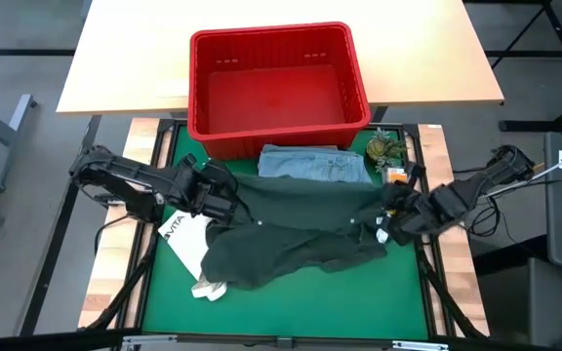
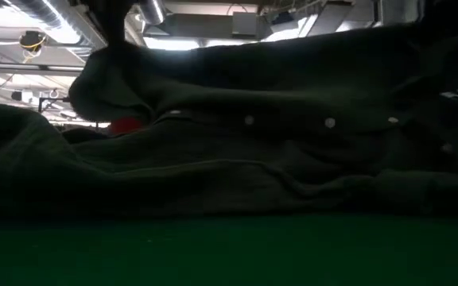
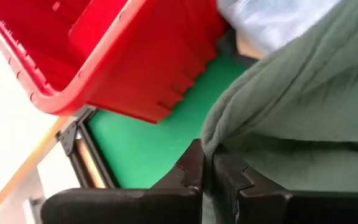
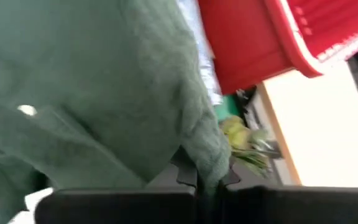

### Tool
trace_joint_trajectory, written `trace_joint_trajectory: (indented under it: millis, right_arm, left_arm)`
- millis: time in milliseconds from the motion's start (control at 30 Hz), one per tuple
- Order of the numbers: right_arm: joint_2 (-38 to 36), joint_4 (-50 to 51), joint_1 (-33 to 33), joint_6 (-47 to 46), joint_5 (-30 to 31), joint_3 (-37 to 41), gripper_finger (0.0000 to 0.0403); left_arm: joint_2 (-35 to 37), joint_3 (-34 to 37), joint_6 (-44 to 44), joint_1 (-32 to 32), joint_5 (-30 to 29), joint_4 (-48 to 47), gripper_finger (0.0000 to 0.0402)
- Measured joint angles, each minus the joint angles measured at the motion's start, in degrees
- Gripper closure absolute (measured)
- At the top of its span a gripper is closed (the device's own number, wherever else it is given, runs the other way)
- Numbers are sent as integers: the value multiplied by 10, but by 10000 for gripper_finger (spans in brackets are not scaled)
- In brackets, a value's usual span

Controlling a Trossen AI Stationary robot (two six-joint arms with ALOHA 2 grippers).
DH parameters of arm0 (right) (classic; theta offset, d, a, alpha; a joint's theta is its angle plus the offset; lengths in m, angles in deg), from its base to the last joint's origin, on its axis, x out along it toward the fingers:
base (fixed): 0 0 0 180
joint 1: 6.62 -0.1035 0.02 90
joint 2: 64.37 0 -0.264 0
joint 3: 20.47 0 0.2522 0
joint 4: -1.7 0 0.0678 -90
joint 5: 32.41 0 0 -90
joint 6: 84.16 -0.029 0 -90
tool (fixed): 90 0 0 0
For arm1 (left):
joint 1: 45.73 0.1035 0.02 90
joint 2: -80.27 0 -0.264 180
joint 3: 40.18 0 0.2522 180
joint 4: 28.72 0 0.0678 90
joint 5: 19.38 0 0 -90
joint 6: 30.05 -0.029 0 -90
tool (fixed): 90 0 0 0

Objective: Fold laundry
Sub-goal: Fold the green polo shirt

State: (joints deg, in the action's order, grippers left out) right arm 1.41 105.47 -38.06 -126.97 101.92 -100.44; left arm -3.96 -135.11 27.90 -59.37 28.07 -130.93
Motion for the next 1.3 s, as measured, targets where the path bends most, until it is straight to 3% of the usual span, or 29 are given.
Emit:
trace_joint_trajectory:
  millis: [400,600,867,1000,1300]
  right_arm:
    - [0,-1,195,217,2,5,402]
    - [0,-3,259,258,2,5,402]
    - [0,-47,315,317,3,5,395]
    - [0,-70,338,346,1,5,359]
    - [0,-72,372,426,-4,5,248]
  left_arm:
    - [0,48,0,41,2,2,387]
    - [0,48,-4,52,1,2,386]
    - [0,48,-112,61,3,35,385]
    - [0,48,-147,63,3,45,367]
    - [0,48,-151,65,4,44,269]
